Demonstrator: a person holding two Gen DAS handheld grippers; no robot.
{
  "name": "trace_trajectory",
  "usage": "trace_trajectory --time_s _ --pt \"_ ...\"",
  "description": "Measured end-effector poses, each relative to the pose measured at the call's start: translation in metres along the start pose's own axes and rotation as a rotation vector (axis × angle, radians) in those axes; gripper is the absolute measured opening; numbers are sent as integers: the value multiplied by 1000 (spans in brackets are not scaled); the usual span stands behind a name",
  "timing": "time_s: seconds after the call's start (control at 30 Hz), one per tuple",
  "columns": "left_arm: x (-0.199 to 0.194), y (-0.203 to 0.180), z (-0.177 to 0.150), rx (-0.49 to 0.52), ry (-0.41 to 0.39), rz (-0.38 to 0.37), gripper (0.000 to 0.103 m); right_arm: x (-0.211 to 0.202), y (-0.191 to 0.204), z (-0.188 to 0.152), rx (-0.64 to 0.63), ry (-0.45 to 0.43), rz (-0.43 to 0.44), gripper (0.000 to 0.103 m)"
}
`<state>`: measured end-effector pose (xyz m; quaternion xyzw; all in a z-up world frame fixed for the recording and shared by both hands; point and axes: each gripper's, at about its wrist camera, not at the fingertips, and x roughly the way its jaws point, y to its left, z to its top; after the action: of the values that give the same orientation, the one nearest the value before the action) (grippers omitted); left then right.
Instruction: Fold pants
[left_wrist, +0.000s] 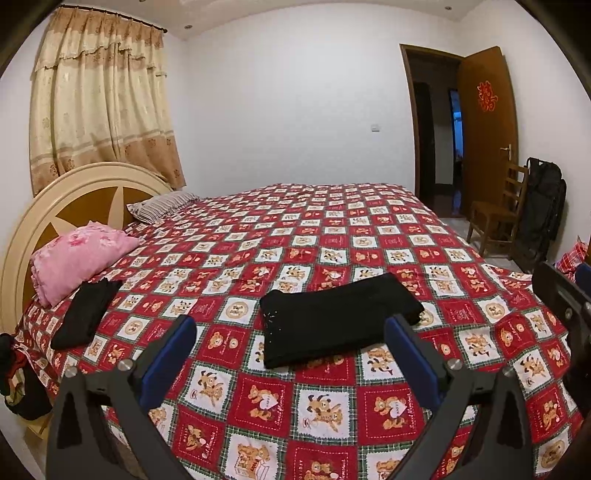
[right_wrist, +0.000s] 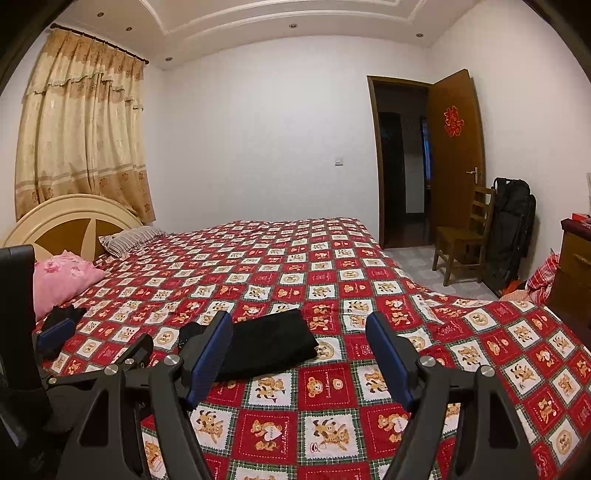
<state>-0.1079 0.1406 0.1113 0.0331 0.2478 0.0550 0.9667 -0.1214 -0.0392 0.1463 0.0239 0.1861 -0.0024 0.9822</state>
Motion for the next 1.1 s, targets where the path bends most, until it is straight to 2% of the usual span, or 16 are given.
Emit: trace_trajectory --time_s 0.8,1.0,1.1 --pt "7 -4 -4 13 33 4 103 7 3 -3 -7 11 0 76" --pt "17 -4 -6 -12 81 -69 103 8 -1 -6 7 19 -14 76" --pt "19 -4 -7 -19 91 -65 103 8 -1 -6 7 18 -14 76"
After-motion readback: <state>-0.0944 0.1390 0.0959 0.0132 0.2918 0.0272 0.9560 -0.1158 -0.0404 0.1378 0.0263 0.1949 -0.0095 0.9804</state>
